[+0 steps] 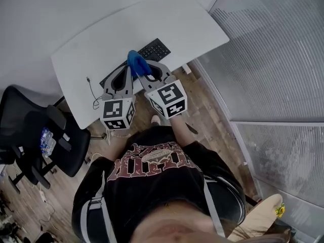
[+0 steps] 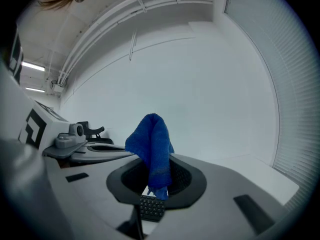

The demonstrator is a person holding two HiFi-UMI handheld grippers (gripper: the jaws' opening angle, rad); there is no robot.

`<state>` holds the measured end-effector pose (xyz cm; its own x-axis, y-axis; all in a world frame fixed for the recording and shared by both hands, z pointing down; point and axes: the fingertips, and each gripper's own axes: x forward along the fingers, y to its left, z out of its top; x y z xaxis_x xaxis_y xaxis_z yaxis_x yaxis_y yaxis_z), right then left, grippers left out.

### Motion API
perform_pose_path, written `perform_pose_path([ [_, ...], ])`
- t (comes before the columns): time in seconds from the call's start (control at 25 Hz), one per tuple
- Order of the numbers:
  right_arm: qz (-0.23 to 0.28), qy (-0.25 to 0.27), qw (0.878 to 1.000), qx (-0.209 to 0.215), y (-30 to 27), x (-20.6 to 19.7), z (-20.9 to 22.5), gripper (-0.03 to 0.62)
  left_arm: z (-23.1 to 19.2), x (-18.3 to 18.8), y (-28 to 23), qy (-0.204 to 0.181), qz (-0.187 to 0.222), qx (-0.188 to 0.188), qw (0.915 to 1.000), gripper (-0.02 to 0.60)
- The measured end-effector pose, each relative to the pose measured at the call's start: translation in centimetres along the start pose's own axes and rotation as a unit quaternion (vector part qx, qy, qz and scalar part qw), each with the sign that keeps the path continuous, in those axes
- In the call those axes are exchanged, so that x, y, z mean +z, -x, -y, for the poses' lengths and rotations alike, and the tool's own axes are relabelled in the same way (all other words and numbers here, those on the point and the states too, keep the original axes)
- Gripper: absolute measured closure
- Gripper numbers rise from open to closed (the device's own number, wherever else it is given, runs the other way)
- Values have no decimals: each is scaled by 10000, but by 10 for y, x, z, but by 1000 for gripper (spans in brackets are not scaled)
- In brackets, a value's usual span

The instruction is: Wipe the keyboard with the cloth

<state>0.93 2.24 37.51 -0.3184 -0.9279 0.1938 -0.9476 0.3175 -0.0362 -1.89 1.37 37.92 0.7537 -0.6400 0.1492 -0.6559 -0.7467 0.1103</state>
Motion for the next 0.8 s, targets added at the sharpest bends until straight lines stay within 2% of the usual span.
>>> perform_pose_path([
  [0.36, -80, 88, 9981, 608, -11, -3, 27, 530, 3, -3, -27, 110, 10, 613, 9981, 546],
  [0.6, -124, 47, 9970, 758, -18, -9, 27, 530, 0, -9, -31, 139, -69, 718, 9973, 546],
  [0.8, -141, 78, 9964, 832, -34, -8, 21, 530, -19, -9, -30, 190, -44, 815, 9965, 546],
])
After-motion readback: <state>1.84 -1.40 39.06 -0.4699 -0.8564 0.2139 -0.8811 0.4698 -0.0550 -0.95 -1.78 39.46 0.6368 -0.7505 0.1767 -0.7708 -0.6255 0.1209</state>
